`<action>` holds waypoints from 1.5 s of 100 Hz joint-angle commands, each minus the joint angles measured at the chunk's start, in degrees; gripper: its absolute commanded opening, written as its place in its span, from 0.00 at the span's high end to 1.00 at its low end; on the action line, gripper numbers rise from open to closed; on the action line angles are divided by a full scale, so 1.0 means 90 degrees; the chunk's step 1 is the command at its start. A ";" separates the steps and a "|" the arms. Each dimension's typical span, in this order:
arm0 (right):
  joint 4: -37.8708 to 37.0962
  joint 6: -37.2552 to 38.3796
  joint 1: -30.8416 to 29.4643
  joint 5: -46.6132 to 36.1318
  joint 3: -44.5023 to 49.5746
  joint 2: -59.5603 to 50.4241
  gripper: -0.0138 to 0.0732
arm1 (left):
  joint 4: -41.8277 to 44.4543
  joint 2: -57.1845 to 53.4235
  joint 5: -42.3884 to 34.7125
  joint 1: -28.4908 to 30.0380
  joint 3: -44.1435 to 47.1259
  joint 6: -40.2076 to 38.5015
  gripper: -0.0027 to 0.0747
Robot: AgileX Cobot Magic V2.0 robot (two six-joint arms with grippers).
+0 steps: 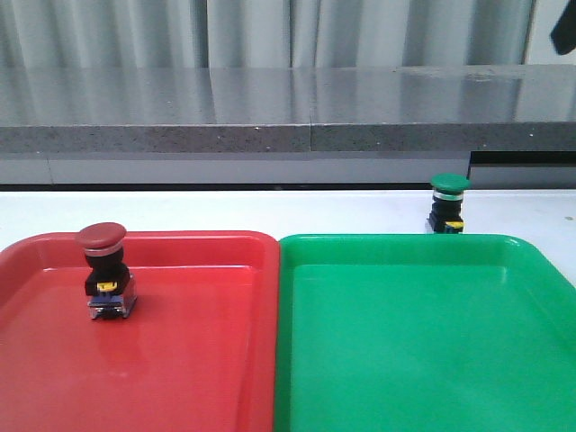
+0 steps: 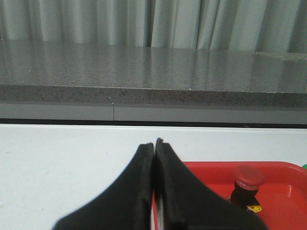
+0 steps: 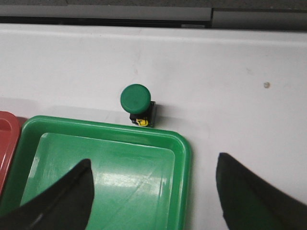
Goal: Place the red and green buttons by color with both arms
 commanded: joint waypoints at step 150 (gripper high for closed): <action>0.0075 -0.0122 0.0618 -0.0209 -0.2201 0.3835 0.44 | -0.0011 -0.0195 -0.0521 0.0009 0.0270 -0.0017 0.99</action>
